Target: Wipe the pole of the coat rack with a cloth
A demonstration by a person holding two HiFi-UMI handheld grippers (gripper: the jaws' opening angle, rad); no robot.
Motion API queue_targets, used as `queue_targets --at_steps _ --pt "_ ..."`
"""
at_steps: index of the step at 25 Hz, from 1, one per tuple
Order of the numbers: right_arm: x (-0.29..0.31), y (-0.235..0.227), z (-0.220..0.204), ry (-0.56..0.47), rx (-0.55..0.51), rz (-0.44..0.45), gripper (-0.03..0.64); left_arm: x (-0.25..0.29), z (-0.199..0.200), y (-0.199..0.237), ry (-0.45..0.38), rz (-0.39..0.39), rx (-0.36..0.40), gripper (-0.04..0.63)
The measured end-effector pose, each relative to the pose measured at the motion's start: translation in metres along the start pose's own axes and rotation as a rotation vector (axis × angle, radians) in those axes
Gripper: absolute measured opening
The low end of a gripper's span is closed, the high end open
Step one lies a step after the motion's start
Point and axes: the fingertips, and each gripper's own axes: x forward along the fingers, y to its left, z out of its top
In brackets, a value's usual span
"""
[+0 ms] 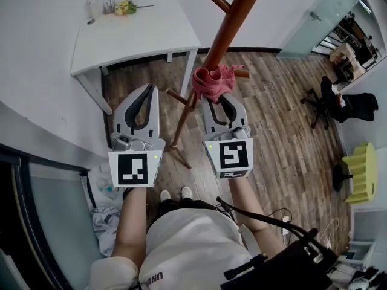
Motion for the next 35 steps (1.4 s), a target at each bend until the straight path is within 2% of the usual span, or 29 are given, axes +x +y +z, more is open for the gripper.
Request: queue_targets --at_steps 17,25,35 --pt "-0.007 0.002 -0.025 0.066 -0.027 -0.026 0.078 -0.005 -0.005 -0.002 0.022 -0.001 -0.003 0.014" --pt "-0.010 -0.009 -0.043 0.114 -0.024 -0.077 0.078 -0.007 -0.008 -0.002 0.029 -0.001 -0.009 0.014" --pt "0.000 0.002 -0.065 0.173 -0.102 -0.059 0.078 -0.013 -0.012 0.001 0.038 0.011 -0.010 0.014"
